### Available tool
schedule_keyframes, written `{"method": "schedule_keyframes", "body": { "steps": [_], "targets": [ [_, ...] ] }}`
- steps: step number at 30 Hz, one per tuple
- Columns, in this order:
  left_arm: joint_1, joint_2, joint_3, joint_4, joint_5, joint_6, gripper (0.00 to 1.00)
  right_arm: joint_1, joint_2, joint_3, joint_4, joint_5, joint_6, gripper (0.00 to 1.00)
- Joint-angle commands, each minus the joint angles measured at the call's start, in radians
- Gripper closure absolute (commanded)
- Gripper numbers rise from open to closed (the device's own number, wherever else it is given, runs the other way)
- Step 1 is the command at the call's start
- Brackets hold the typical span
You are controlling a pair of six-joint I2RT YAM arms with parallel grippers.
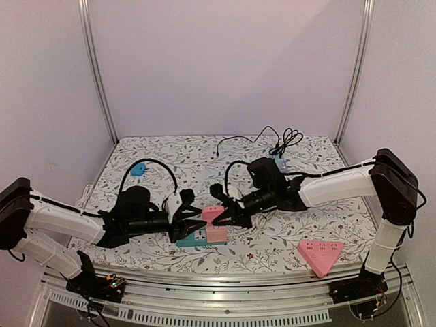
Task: Insert the plug
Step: Insert the plug into the socket.
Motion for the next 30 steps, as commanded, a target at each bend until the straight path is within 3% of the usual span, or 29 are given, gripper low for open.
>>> {"method": "schedule_keyframes", "body": {
  "steps": [1,11,15,24,30],
  "targets": [
    [0.001,0.001,0.015,0.011,0.033,0.011,0.6,0.022,-0.057,0.009,-0.057,-0.014,-0.017,1.0],
    [0.001,0.051,0.036,0.017,0.044,0.026,0.6,0.021,-0.005,0.03,-0.061,0.024,-0.044,1.0],
    [0.001,0.062,0.044,0.017,0.04,0.031,0.68,0.014,-0.002,0.03,-0.064,0.031,-0.053,1.0],
    [0.003,0.069,0.056,0.014,0.05,0.031,0.7,-0.006,-0.011,0.031,-0.075,0.031,-0.065,1.0],
    [0.004,0.081,0.066,0.009,0.052,0.03,0.78,-0.006,0.0,0.039,-0.076,0.012,-0.075,1.0]
  ]
}}
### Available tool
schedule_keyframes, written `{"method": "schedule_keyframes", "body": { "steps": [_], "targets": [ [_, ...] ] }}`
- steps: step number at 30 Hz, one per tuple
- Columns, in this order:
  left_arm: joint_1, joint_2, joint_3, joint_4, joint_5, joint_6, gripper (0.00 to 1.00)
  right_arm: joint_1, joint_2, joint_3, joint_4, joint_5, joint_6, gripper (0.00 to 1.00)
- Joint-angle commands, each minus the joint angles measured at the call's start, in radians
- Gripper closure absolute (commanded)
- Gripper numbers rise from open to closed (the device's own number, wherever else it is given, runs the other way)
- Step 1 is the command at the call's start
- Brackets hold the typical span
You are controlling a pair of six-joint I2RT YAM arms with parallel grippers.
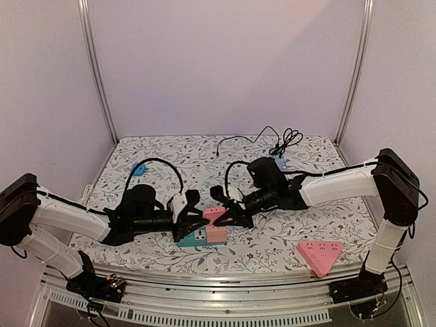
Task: Insert the plug
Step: Insert the plug into the socket.
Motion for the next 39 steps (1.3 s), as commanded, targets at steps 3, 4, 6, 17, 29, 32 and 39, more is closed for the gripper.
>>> {"method": "schedule_keyframes", "body": {
  "steps": [3,4,6,17,29,32,39],
  "targets": [
    [0.002,0.02,0.026,0.003,0.035,0.011,0.77,-0.007,0.04,0.037,-0.009,-0.008,-0.009,1.0],
    [0.002,0.021,0.025,0.001,0.038,0.01,0.77,-0.007,0.043,0.039,-0.008,-0.006,-0.01,1.0],
    [0.002,0.023,0.028,-0.003,0.034,0.011,0.76,-0.009,0.051,0.043,-0.006,0.001,-0.017,1.0],
    [0.003,0.02,0.024,-0.013,0.027,0.016,0.93,-0.017,0.064,0.031,0.0,-0.003,-0.018,1.0],
    [0.008,0.096,0.055,-0.084,-0.014,0.053,1.0,-0.031,0.126,0.001,0.007,0.027,-0.015,1.0],
    [0.012,0.127,0.085,-0.144,-0.007,0.073,1.0,-0.037,0.143,-0.007,0.009,0.033,-0.005,1.0],
    [0.032,0.129,0.106,-0.242,0.057,0.007,1.0,-0.039,0.173,-0.017,0.019,0.028,0.015,1.0]
  ]
}}
